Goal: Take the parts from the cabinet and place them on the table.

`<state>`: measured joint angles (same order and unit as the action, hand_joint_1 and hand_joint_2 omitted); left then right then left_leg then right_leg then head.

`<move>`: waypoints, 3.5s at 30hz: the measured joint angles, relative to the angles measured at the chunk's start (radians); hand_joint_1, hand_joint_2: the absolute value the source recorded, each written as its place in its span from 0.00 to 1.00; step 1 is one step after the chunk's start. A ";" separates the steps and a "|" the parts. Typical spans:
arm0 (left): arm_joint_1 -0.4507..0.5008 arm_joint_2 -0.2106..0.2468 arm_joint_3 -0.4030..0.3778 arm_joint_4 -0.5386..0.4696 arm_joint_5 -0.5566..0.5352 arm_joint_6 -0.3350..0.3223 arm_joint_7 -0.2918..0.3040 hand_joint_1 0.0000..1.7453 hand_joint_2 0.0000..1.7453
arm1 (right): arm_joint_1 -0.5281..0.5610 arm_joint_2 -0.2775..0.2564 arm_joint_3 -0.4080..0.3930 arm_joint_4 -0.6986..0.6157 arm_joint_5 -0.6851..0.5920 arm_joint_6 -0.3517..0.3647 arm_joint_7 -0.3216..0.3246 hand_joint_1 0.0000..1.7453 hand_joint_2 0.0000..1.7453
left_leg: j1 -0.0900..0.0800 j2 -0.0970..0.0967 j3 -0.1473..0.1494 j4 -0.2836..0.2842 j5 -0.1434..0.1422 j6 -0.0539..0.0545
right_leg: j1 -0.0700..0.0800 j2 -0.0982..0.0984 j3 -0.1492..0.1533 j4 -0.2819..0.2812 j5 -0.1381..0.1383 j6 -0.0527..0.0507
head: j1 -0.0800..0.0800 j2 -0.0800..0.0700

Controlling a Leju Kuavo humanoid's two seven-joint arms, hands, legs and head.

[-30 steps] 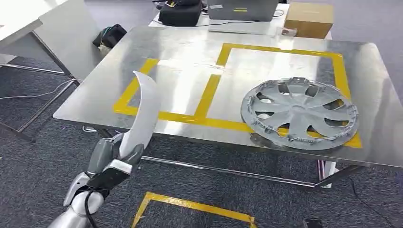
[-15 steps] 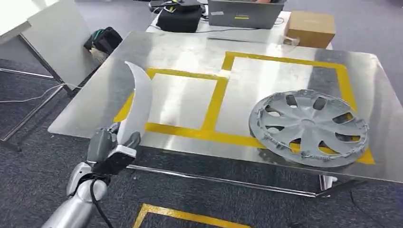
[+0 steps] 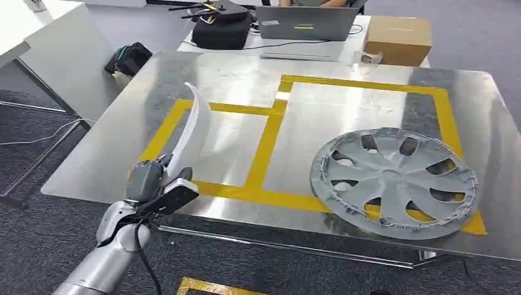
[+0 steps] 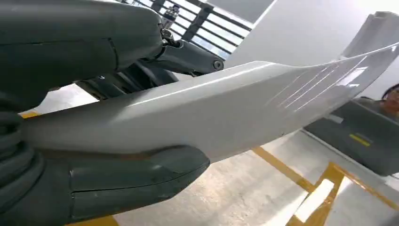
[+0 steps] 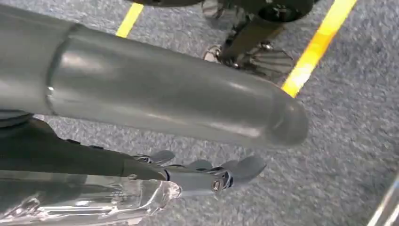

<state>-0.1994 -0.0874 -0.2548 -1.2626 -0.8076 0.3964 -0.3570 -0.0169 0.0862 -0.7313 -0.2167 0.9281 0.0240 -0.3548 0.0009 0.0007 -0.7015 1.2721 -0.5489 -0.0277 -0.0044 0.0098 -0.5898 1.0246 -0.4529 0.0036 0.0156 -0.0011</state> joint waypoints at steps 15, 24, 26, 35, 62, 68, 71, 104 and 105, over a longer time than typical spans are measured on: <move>-0.072 0.012 -0.050 0.137 -0.092 -0.017 0.060 1.00 1.00 | -0.007 -0.001 0.024 0.006 0.023 0.003 0.020 0.00 0.00 | -0.004 -0.003 0.068 -0.271 0.154 0.056 | 0.002 0.001 -0.046 0.238 -0.158 0.059 | 0.003 0.000; -0.106 0.013 -0.068 0.200 -0.180 -0.039 0.142 1.00 1.00 | -0.004 -0.001 0.026 0.010 0.032 0.003 0.029 0.00 0.00 | -0.007 -0.008 0.143 -0.267 0.088 0.031 | 0.004 -0.005 -0.031 0.009 0.024 0.033 | 0.004 0.000; -0.128 0.012 -0.082 0.231 -0.240 -0.037 0.178 1.00 1.00 | -0.006 -0.001 0.026 0.010 0.040 0.004 0.034 0.00 0.00 | -0.009 -0.009 0.138 -0.269 0.095 0.049 | 0.000 -0.003 -0.035 0.007 0.033 0.045 | 0.003 0.000; -0.173 0.011 -0.111 0.293 -0.370 -0.028 0.269 0.00 1.00 | -0.016 -0.001 0.027 0.010 0.046 0.007 0.041 0.00 0.00 | -0.010 -0.009 0.138 -0.270 0.102 0.048 | -0.001 0.006 -0.036 0.005 0.030 0.040 | 0.003 0.000; 0.033 0.011 -0.075 0.033 -0.155 0.159 0.114 0.00 0.00 | 0.006 0.007 0.003 0.016 0.012 -0.018 0.066 0.00 0.00 | 0.035 -0.006 0.062 -0.103 -0.031 -0.028 | -0.040 0.011 -0.049 0.057 0.002 0.041 | -0.007 0.000; 0.105 0.016 -0.042 -0.059 -0.082 0.182 0.073 0.00 0.00 | 0.008 0.007 -0.014 0.016 0.002 -0.018 0.066 0.00 0.00 | -0.002 -0.007 0.131 -0.129 -0.001 0.037 | -0.006 0.009 -0.101 0.056 0.045 0.025 | -0.007 0.000; 0.121 0.019 -0.022 -0.096 -0.045 0.192 0.055 0.00 0.00 | 0.011 0.009 -0.022 0.016 -0.004 -0.018 0.065 0.00 0.00 | -0.021 -0.002 0.205 -0.248 0.014 0.042 | -0.005 0.006 -0.105 0.050 0.067 0.037 | -0.004 0.000; 0.256 0.007 0.412 0.080 0.378 0.235 -0.231 0.00 0.00 | 0.022 0.014 -0.094 0.016 -0.019 -0.021 0.037 0.00 0.00 | 0.005 -0.006 0.228 -0.307 0.048 0.017 | -0.011 -0.005 -0.048 -0.033 0.101 0.056 | -0.015 0.000; 0.253 0.000 0.443 0.120 0.393 0.220 -0.252 0.00 0.00 | 0.029 0.015 -0.099 0.017 -0.018 -0.021 0.037 0.00 0.00 | 0.007 0.000 0.218 -0.311 0.061 0.033 | -0.016 -0.005 -0.054 -0.031 0.098 0.062 | -0.015 0.000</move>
<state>0.0535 -0.0869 0.1878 -1.1424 -0.4144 0.6166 -0.6087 0.0116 0.1011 -0.8301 -0.1999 0.9106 0.0031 -0.3174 0.0081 0.0012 -0.4837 0.9615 -0.4875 0.0050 -0.0209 0.0051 -0.6443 0.9938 -0.3550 0.0659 0.0004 -0.0008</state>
